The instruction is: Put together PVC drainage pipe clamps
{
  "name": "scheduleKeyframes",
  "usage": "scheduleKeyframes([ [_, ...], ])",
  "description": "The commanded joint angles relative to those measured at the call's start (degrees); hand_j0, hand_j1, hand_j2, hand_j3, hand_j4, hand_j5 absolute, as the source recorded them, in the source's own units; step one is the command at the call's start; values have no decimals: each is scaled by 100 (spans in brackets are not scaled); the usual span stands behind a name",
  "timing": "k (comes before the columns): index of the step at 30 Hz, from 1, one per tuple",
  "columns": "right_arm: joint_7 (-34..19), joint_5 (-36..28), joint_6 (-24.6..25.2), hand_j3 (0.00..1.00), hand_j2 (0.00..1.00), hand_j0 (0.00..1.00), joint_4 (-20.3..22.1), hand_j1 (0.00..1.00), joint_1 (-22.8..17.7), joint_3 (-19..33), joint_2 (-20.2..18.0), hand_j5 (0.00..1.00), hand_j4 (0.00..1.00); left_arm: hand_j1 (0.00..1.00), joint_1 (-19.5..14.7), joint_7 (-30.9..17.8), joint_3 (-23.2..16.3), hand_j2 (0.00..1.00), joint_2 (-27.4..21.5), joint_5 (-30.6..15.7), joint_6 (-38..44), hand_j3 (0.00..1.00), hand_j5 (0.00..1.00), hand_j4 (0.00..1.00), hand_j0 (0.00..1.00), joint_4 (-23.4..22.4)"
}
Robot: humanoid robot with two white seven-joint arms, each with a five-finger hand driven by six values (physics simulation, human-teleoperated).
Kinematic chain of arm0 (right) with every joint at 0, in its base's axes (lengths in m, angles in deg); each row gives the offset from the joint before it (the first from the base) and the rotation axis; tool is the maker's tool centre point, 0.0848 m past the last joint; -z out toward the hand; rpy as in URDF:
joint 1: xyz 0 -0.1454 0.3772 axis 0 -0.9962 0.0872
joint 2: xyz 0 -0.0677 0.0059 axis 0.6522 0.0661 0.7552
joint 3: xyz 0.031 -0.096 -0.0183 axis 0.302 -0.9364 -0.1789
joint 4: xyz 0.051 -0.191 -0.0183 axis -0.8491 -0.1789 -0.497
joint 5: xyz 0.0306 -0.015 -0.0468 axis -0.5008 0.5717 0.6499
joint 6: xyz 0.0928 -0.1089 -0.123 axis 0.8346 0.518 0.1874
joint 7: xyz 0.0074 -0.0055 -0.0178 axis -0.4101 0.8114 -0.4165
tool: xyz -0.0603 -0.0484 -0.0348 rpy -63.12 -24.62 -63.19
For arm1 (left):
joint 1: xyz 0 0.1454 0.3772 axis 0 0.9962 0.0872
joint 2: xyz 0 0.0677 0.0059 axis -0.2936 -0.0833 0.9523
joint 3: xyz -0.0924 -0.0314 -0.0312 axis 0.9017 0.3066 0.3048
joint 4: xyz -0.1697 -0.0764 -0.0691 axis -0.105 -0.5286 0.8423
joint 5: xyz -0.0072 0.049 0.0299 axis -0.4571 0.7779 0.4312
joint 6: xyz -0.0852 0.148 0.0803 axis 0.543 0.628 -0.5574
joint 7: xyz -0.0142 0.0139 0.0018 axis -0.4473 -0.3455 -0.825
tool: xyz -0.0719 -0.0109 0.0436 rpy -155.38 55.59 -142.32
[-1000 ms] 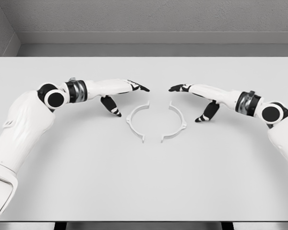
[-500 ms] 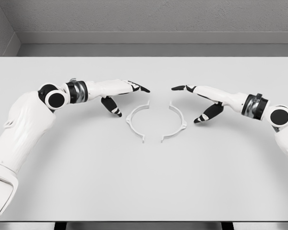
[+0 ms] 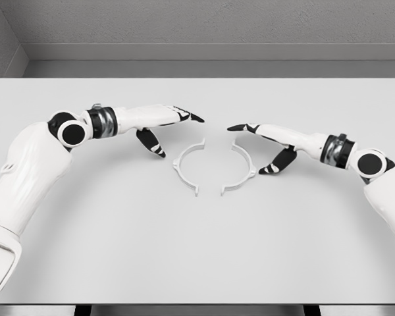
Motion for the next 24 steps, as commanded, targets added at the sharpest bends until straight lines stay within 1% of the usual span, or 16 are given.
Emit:
scheduleKeyframes([
  [1,8,44,3,100,100,100,-69,100,0,-10,36,100,100,100,0,3,13,100,-54,-159,15,100,100,100,100,-2],
  [6,8,44,3,100,100,100,-51,100,79,-1,36,100,100,100,-9,3,30,100,-72,-212,15,100,100,100,100,-2],
  [18,8,53,3,100,100,100,2,100,88,-89,115,100,100,100,0,3,56,100,-90,-256,15,100,100,100,100,7],
  [24,8,44,3,100,100,100,125,100,88,-124,159,100,100,100,0,3,65,100,-90,-256,15,100,100,100,100,7],
])
